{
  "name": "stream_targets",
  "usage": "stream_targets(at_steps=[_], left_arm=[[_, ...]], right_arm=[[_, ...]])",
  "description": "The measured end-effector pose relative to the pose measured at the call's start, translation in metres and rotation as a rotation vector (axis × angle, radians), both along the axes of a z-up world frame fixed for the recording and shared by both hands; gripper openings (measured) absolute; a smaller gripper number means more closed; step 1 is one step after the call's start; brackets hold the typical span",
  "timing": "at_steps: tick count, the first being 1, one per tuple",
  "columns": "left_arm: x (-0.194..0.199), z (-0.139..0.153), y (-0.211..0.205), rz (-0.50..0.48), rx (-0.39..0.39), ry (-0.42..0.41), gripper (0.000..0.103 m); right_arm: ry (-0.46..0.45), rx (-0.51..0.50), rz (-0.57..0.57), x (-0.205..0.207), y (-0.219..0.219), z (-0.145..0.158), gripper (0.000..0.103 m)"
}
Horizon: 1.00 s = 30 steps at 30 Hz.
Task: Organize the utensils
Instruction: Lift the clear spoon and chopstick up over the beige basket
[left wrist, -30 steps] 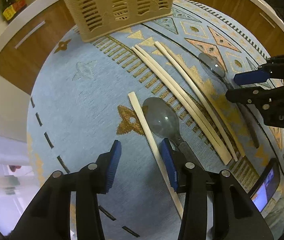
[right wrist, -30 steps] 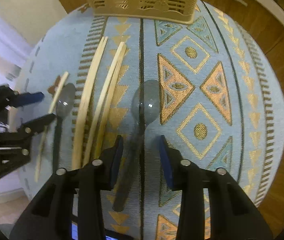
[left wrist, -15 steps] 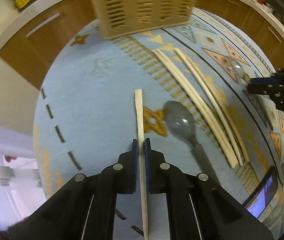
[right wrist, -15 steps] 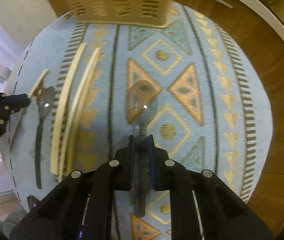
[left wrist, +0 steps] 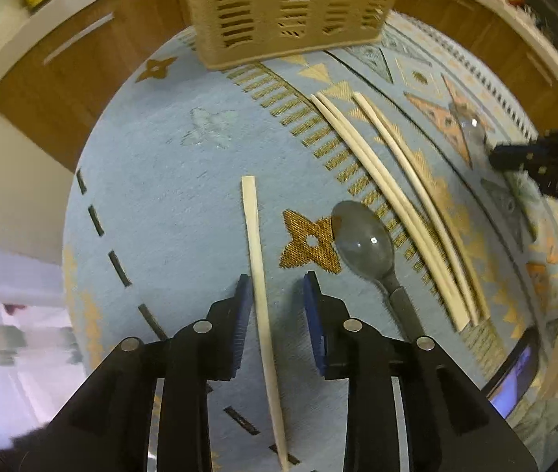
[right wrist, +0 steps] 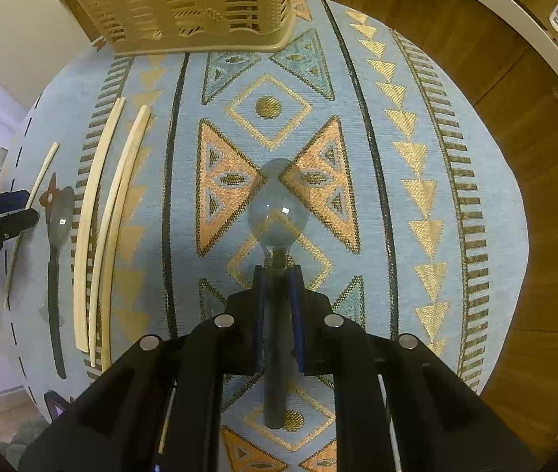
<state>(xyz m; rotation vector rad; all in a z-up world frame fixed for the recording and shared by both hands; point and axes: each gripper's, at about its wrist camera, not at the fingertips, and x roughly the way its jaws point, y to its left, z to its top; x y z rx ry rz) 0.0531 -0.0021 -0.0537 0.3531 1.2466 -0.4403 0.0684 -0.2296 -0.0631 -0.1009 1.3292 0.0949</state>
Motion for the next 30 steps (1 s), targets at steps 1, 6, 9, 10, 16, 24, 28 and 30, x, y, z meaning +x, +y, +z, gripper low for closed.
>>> stream_targets(at_steps=[1,6,9,10,16,24,28,30], left_arm=[[-0.002,0.000,-0.003,-0.008,0.040,-0.026,0.004],[0.001,0.007,0.003,0.025,-0.024,-0.044,0.004],[0.002,0.023,0.009,0.061,-0.096,-0.096,0.004],[0.004,0.032,0.012,0.070,-0.138,-0.122,0.004],[0.011,0.101,0.018,0.129,-0.370,-0.334,0.004],[0.029,0.176,0.009,0.157,-0.567,-0.622,0.004],[0.042,0.199,-0.001,0.165,-0.615,-0.739,0.004],[0.051,0.205,-0.005,0.158,-0.648,-0.806,0.004]], right_arm=[[-0.003,0.000,0.005,0.000,-0.001,0.000,0.011],[-0.044,0.056,-0.009,-0.009,0.004,0.008,0.010],[-0.123,0.101,0.000,-0.014,-0.003,0.028,0.010],[-0.158,0.124,0.008,-0.016,-0.004,0.038,0.010],[-0.389,0.192,0.050,-0.029,-0.003,0.101,0.010],[-0.681,0.281,0.045,-0.010,0.011,0.166,0.010],[-0.811,0.328,0.023,0.006,0.006,0.198,0.010],[-0.893,0.335,0.000,0.017,0.004,0.210,0.010]])
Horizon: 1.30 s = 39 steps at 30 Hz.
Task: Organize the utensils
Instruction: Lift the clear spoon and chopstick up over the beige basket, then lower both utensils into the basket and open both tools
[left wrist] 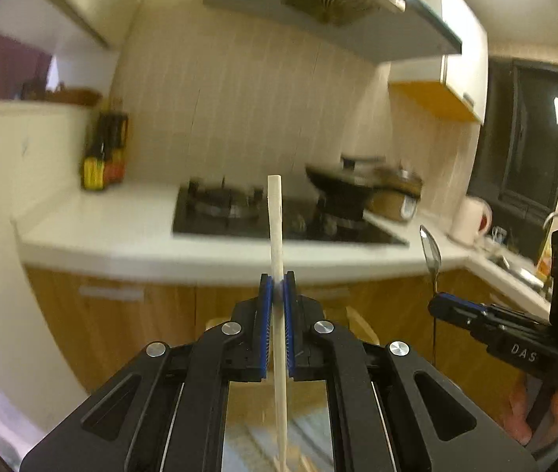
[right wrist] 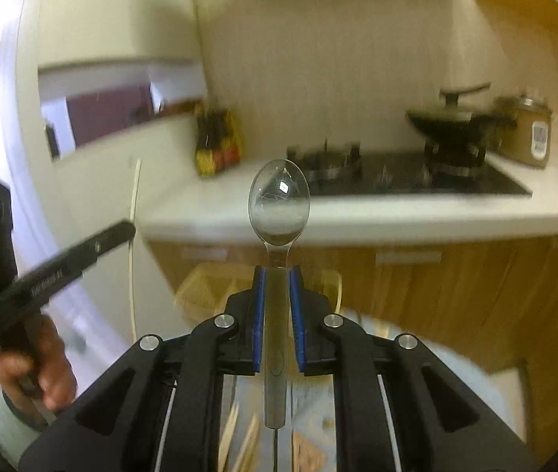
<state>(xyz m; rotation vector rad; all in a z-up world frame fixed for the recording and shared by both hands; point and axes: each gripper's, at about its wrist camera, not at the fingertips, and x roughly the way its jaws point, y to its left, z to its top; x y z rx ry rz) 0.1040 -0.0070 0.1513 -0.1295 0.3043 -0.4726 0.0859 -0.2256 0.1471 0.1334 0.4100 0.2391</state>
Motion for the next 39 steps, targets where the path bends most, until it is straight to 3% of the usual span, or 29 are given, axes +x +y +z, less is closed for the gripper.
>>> stream_targets(at_steps=[3,9,14,23,30,39], left_arm=[[0.011,0.005,-0.005,0.018,-0.027,-0.077,0.004],[0.036,-0.002,-0.009,0.074,-0.064,-0.125,0.004],[0.048,-0.011,-0.012,0.159,-0.051,-0.166,0.004],[0.063,-0.023,-0.012,0.226,-0.063,-0.185,0.004],[0.069,-0.029,-0.004,0.247,-0.088,-0.179,0.004],[0.074,-0.050,-0.011,0.240,-0.040,-0.172,0.004]], right_arm=[[-0.077,0.020,-0.041,0.014,-0.002,0.009,0.010],[-0.166,0.013,-0.108,0.045,-0.001,0.003,0.010],[-0.164,0.034,-0.132,0.064,-0.002,-0.017,0.010],[-0.160,0.011,-0.195,0.070,-0.003,-0.047,0.010],[-0.177,-0.031,-0.203,0.069,0.002,-0.056,0.010],[-0.168,0.000,-0.191,0.072,0.003,-0.069,0.010]])
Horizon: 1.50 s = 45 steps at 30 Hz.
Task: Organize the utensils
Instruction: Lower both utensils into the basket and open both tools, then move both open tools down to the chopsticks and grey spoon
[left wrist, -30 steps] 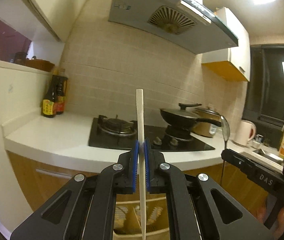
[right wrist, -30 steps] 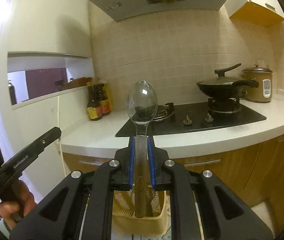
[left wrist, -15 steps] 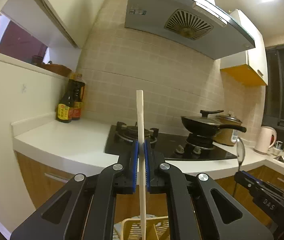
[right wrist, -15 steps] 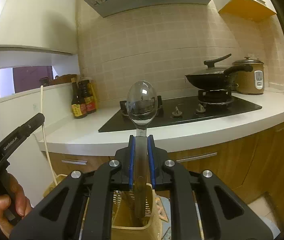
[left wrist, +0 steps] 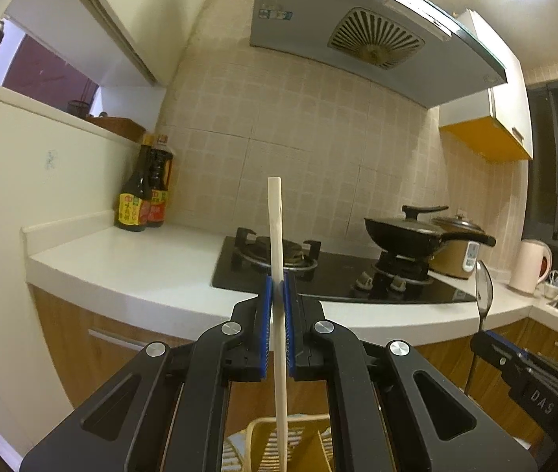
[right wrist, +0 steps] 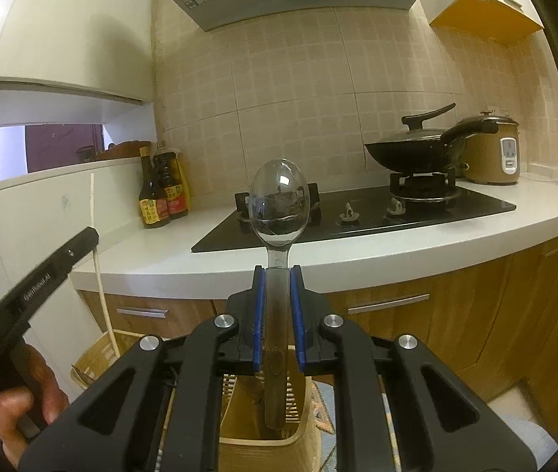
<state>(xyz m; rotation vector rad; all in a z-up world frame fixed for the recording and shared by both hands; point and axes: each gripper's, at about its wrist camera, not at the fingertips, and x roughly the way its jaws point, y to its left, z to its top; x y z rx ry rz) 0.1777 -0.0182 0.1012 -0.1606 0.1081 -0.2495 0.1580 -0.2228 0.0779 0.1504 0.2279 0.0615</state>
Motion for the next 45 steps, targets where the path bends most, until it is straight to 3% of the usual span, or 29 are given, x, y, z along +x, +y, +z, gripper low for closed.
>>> stream_targets(at_steps=[5,8,9,11,12,15,17,19,23,26,29,32,34,37,41,45], left_arm=[[-0.006,-0.008,0.005,-0.033,-0.002,0.015,0.005],[-0.012,-0.009,0.009,-0.052,0.002,0.025,0.011],[-0.015,-0.010,0.011,-0.061,0.006,0.032,0.016],[-0.023,-0.010,0.015,-0.074,0.013,0.040,0.022],[-0.027,-0.009,0.017,-0.077,0.015,0.045,0.025],[-0.042,-0.008,0.028,-0.080,0.011,0.076,0.033],[-0.054,-0.006,0.038,-0.065,0.018,0.128,0.045],[-0.061,-0.006,0.045,-0.064,0.036,0.202,0.049],[-0.073,-0.021,0.052,-0.142,0.070,0.414,0.049],[-0.090,-0.054,0.047,-0.222,0.144,0.634,0.049],[-0.111,-0.085,0.042,-0.292,0.180,0.770,0.049],[-0.140,-0.119,0.036,-0.346,0.243,0.888,0.049],[-0.155,-0.133,0.032,-0.366,0.290,0.928,0.048],[-0.171,-0.147,0.026,-0.379,0.333,0.944,0.042],[-0.175,-0.149,0.018,-0.360,0.371,0.935,0.042],[-0.176,-0.157,0.007,-0.364,0.406,0.953,0.042]], right_arm=[[0.010,0.015,0.042,-0.006,-0.001,-0.005,0.013],[0.038,0.023,0.070,-0.012,-0.004,-0.007,0.018],[0.044,0.023,0.072,-0.016,-0.006,-0.008,0.023],[0.061,0.040,0.082,-0.025,-0.011,-0.009,0.054],[0.060,0.048,0.079,-0.029,-0.013,-0.009,0.054],[0.090,0.054,0.070,-0.050,-0.020,-0.007,0.054],[0.132,0.038,0.056,-0.066,-0.023,-0.006,0.054],[0.183,0.011,0.049,-0.075,-0.024,-0.006,0.054],[0.406,-0.011,0.080,-0.084,-0.023,-0.016,0.054],[0.598,0.024,0.166,-0.083,-0.014,-0.038,0.047],[0.771,0.063,0.257,-0.082,0.001,-0.066,0.036],[0.868,0.064,0.305,-0.083,0.017,-0.087,0.036],[0.903,0.064,0.324,-0.084,0.027,-0.099,0.036],[0.949,0.020,0.330,-0.082,0.042,-0.115,0.025],[0.999,0.037,0.335,-0.080,0.054,-0.125,0.025],[1.010,-0.015,0.313,-0.082,0.068,-0.131,0.024]])
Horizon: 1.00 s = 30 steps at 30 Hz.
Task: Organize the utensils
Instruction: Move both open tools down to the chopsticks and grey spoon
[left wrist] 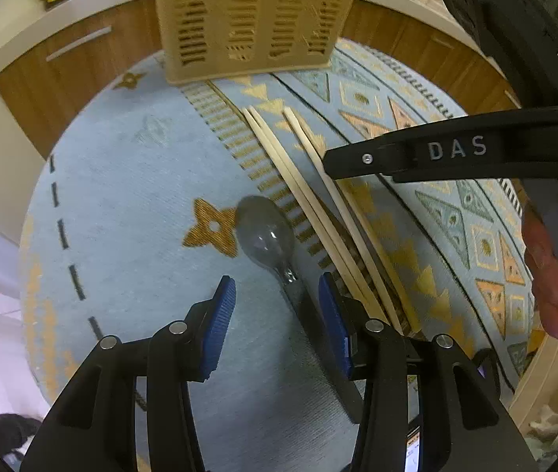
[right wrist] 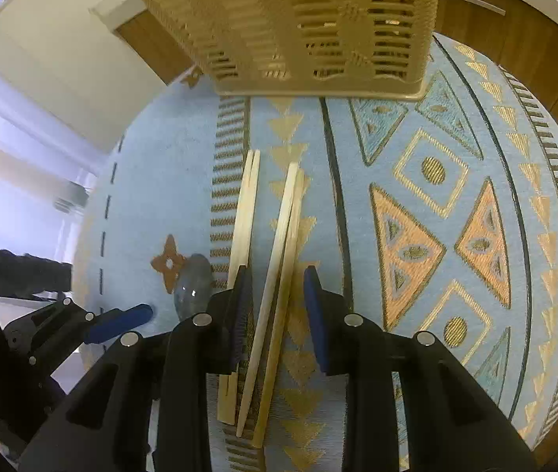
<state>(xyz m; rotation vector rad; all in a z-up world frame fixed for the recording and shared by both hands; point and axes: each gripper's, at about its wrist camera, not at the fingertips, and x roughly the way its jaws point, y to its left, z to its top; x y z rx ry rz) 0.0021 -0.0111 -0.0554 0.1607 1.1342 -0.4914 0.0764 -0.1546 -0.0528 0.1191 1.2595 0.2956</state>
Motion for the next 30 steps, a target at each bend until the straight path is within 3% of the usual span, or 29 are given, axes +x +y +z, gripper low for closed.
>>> stream_targets(at_steps=[5,10,19,21,23,24,30], left_arm=[[-0.002,-0.001,-0.006,-0.005,0.057,-0.033,0.038],[0.001,0.000,0.004,0.014,0.042,-0.030,0.022],[0.005,0.000,-0.002,0.021,0.062,-0.023,0.028],[0.004,0.000,-0.005,0.018,0.077,-0.039,0.028],[0.004,0.000,-0.005,0.024,0.081,-0.053,0.023],[0.006,-0.001,-0.004,0.030,0.087,-0.060,0.016],[0.018,0.002,0.018,0.078,-0.021,-0.022,0.011]], right_arm=[[-0.021,-0.080,0.031,-0.004,0.012,-0.008,0.016],[-0.028,-0.101,0.055,-0.013,0.013,-0.009,0.015],[-0.042,-0.201,0.088,-0.009,0.034,-0.015,0.013],[-0.054,-0.228,0.103,-0.008,0.040,-0.016,0.006],[-0.051,-0.212,0.099,-0.007,0.037,-0.017,0.004],[-0.048,-0.206,0.091,-0.008,0.032,-0.017,0.004],[-0.040,-0.188,0.016,-0.003,-0.001,-0.014,0.004]])
